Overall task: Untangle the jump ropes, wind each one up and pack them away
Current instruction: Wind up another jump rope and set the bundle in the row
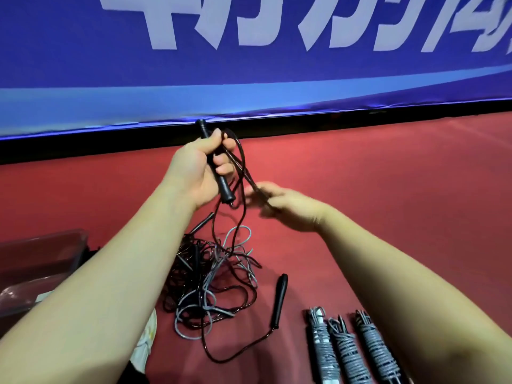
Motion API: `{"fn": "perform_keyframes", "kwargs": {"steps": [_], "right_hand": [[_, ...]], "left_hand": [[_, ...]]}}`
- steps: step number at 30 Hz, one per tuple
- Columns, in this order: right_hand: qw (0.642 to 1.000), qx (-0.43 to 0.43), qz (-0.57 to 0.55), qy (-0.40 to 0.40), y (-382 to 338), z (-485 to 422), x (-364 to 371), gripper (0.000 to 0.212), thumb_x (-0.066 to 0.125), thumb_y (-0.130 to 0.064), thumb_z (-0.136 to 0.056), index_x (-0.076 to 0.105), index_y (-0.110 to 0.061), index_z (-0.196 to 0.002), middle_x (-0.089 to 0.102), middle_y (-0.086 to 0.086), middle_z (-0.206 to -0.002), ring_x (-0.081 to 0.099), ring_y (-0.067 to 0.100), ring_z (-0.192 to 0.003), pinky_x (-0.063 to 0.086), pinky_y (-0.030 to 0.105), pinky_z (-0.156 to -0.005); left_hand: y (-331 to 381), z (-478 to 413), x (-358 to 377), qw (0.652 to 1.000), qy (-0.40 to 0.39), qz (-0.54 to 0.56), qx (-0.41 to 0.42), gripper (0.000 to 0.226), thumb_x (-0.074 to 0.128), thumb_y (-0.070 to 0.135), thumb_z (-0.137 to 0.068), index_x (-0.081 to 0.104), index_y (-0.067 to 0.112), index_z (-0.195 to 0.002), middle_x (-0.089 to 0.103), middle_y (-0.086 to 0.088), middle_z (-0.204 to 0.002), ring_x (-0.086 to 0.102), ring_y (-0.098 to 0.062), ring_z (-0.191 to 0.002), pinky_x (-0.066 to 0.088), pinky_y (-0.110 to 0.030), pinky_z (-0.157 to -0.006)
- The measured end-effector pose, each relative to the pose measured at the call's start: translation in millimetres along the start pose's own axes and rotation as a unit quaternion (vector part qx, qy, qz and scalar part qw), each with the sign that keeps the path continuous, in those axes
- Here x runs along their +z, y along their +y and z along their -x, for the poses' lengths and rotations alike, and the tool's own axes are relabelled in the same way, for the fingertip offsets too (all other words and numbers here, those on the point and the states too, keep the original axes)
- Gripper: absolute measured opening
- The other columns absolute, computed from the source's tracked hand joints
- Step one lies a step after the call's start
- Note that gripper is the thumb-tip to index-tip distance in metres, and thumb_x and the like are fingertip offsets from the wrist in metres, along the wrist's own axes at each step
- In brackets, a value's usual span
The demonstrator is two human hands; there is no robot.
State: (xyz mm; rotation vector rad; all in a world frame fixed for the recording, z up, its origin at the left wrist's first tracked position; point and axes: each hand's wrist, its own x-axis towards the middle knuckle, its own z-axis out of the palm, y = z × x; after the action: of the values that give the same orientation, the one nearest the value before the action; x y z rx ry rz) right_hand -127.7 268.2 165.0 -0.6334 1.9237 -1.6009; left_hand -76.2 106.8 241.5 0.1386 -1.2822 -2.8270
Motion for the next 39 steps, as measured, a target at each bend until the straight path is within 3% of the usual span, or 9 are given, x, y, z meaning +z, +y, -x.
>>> {"fn": "perform_keyframes", "kwargs": {"steps": [3, 7, 11, 14, 19, 26, 31, 37, 39], "right_hand": [[0.993, 0.066, -0.063, -0.075, 20, 3, 17, 0.032, 0.052, -0.037, -0.083, 0.057, -0.023, -0.111, 0.062, -0.003, -0.108, 0.055, 0.009, -0.1, 0.035, 0.026, -0.082], [0.962, 0.094, -0.252, -0.047, 31, -1, 23, 0.076, 0.003, -0.068, -0.088, 0.057, -0.021, -0.111, 0.068, -0.002, -0.092, 0.06, 0.011, -0.089, 0.037, 0.028, -0.08], [0.981, 0.136, 0.113, -0.077, 43, -4, 30, 0.025, 0.041, -0.03, -0.1, 0.058, -0.013, -0.107, 0.059, -0.002, -0.097, 0.051, 0.009, -0.09, 0.037, 0.025, -0.087], [0.956, 0.069, 0.276, -0.074, 19, -13, 28, 0.027, 0.043, -0.021, -0.1, 0.059, -0.005, -0.084, 0.063, 0.004, -0.085, 0.058, 0.014, -0.076, 0.049, 0.029, -0.076], [0.964, -0.094, -0.173, 0.18, -90, -22, 18, 0.033, 0.037, -0.023, -0.102, 0.048, -0.015, -0.072, 0.054, -0.003, -0.058, 0.054, 0.004, -0.047, 0.045, 0.013, -0.047], [0.899, -0.168, -0.371, 0.161, -166, -30, 47, 0.033, 0.043, -0.026, -0.1, 0.052, -0.009, -0.073, 0.055, -0.001, -0.059, 0.056, 0.007, -0.048, 0.042, 0.013, -0.043], [0.789, -0.223, -0.541, 0.186, -191, -39, 15, 0.04, 0.034, -0.021, -0.102, 0.048, -0.004, -0.069, 0.053, 0.005, -0.051, 0.049, 0.009, -0.033, 0.036, 0.013, -0.032], [0.689, -0.233, -0.644, 0.237, -158, -19, -59, 0.034, 0.031, -0.011, -0.103, 0.049, -0.001, -0.077, 0.054, 0.016, -0.056, 0.055, 0.021, -0.037, 0.049, 0.024, -0.036], [0.743, -0.158, -0.596, 0.261, -129, -16, -69, 0.037, 0.029, -0.021, -0.104, 0.049, 0.001, -0.082, 0.053, 0.016, -0.071, 0.059, 0.025, -0.059, 0.054, 0.034, -0.045]], "left_hand": [[5, 2, 2, 0.999, -0.006, 0.033, -0.009, 0.023, 0.039, 0.015, -0.099, 0.047, 0.014, -0.078, 0.05, 0.004, -0.061, 0.031, -0.002, -0.041, 0.026, -0.012, -0.04], [23, 2, 3, 0.991, -0.006, 0.127, 0.036, 0.024, 0.039, 0.016, -0.1, 0.048, 0.013, -0.077, 0.052, 0.002, -0.058, 0.033, -0.002, -0.04, 0.027, -0.012, -0.04], [44, -3, -13, 0.98, 0.03, 0.17, 0.094, 0.025, 0.041, 0.017, -0.1, 0.048, 0.013, -0.076, 0.052, 0.0, -0.06, 0.033, -0.004, -0.04, 0.029, -0.014, -0.04], [40, -11, -43, 0.981, 0.081, 0.138, 0.111, 0.027, 0.041, 0.022, -0.1, 0.051, 0.014, -0.076, 0.055, 0.003, -0.06, 0.034, -0.003, -0.039, 0.025, -0.013, -0.04], [14, -15, -113, 0.975, 0.209, -0.073, -0.027, 0.033, 0.041, 0.036, -0.1, 0.051, 0.012, -0.078, 0.046, 0.001, -0.074, 0.034, 0.001, -0.033, 0.023, -0.011, -0.032], [-15, 5, -81, 0.973, -0.009, -0.207, -0.102, 0.031, 0.05, 0.037, -0.084, 0.061, 0.012, -0.099, 0.07, -0.003, -0.088, 0.032, -0.004, -0.038, 0.02, -0.012, -0.034], [-32, 14, -78, 0.912, -0.181, -0.34, -0.139, 0.021, 0.062, 0.026, -0.084, 0.058, 0.006, -0.09, 0.055, 0.0, -0.057, 0.036, -0.008, -0.043, 0.025, -0.017, -0.041], [-30, 14, -93, 0.923, -0.112, -0.344, -0.133, 0.009, 0.06, 0.006, -0.087, 0.051, 0.006, -0.085, 0.052, -0.003, -0.067, 0.033, -0.006, -0.043, 0.023, -0.015, -0.038], [-30, 11, -87, 0.95, -0.057, -0.292, -0.096, 0.014, 0.045, 0.007, -0.096, 0.049, 0.007, -0.083, 0.049, -0.003, -0.066, 0.03, -0.003, -0.039, 0.022, -0.013, -0.036]]}}
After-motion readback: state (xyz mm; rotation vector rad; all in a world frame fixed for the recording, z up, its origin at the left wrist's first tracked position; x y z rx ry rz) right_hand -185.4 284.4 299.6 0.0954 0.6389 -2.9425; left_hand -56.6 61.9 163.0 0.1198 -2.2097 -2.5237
